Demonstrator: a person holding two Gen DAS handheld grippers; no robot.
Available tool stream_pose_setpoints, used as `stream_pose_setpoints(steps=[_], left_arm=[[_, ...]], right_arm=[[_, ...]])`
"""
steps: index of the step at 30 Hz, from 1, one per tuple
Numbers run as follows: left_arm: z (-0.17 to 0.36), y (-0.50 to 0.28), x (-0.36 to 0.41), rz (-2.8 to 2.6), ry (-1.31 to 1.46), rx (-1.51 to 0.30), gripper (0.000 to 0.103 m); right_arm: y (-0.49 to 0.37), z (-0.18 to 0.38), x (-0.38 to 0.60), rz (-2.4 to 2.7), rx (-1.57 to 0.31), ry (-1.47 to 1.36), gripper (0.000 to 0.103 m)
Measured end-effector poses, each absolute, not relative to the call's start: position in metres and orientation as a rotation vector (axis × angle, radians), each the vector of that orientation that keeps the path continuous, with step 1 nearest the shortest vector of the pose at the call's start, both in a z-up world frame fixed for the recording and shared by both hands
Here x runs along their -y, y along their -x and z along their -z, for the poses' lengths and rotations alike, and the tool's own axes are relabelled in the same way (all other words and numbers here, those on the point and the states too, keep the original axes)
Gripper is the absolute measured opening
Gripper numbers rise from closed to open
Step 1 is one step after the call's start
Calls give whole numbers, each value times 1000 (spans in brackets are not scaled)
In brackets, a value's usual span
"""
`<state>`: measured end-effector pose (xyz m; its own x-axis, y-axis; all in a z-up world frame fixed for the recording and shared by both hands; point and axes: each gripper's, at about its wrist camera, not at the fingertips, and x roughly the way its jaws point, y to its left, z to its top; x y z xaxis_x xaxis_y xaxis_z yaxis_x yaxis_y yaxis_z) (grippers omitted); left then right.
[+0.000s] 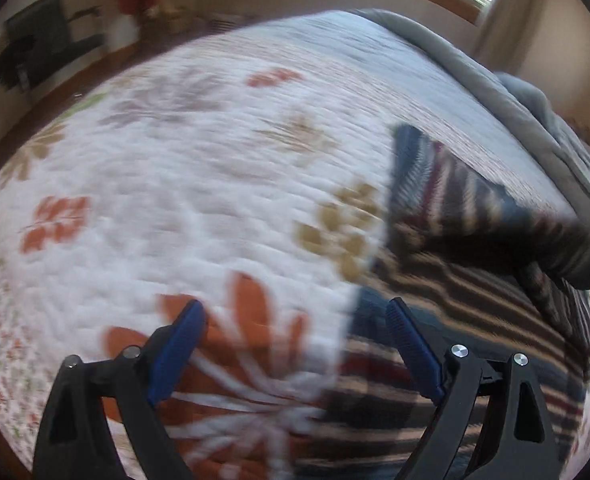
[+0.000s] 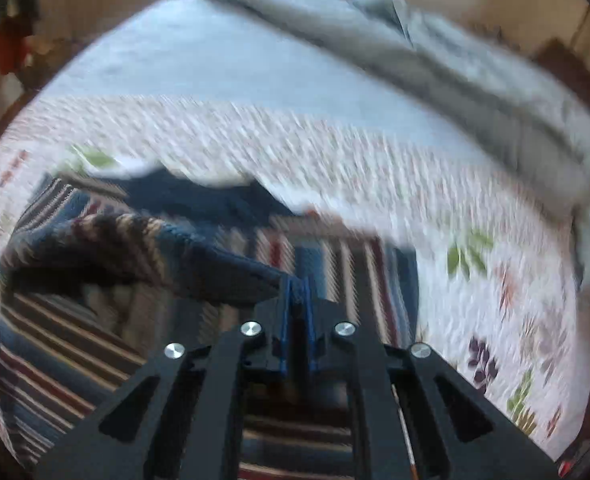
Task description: Fold small clothes
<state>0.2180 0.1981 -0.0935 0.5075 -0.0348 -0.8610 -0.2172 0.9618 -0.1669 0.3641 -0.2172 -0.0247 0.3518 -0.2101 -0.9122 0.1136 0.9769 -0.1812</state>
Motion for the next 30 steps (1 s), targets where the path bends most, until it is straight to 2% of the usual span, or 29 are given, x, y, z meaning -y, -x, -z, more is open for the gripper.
stream_pose_setpoints(steps=[2, 3, 4, 6, 8, 10, 11, 14, 19, 23, 24, 25, 28, 30], left_arm=[[98, -223, -182, -91, 252, -1055, 93], [98, -223, -178, -88, 245, -1058, 93], [99, -225, -171, -84, 231, -1061, 93], [101, -225, -162, -74, 204, -1065, 93], [104, -225, -154, -74, 171, -1068, 93], [106, -226, -151, -79, 167, -1074, 93], [106, -226, -150, -79, 170, -1075, 93], [105, -226, -145, -57, 183, -1073, 93], [106, -238, -131, -8, 225, -1082, 96], [110, -255, -119, -61, 196, -1092, 97], [112, -256, -116, -70, 189, -1095, 97], [112, -256, -113, -74, 175, -1093, 97], [112, -254, -110, -71, 138, -1089, 97], [113, -254, -113, -79, 151, -1083, 97]], right_arm=[[-353, 50, 241, 153, -1275, -26, 8], [-349, 58, 247, 139, -1294, -59, 13], [-343, 65, 254, 119, -1304, -98, 14], [-336, 68, 264, 82, -1298, -189, 23], [-337, 63, 268, 67, -1273, -239, 24], [-343, 59, 271, 71, -1257, -237, 32], [-348, 55, 270, 81, -1247, -232, 40], [-362, 58, 271, 80, -1267, -237, 54], [-380, 87, 270, 135, -1363, -232, 54], [-384, 94, 270, 77, -1321, -316, 34], [-386, 94, 268, 80, -1314, -295, 16], [-388, 92, 268, 61, -1306, -297, 13], [-395, 73, 270, 41, -1230, -336, 11], [-396, 46, 274, 37, -1110, -312, 11]])
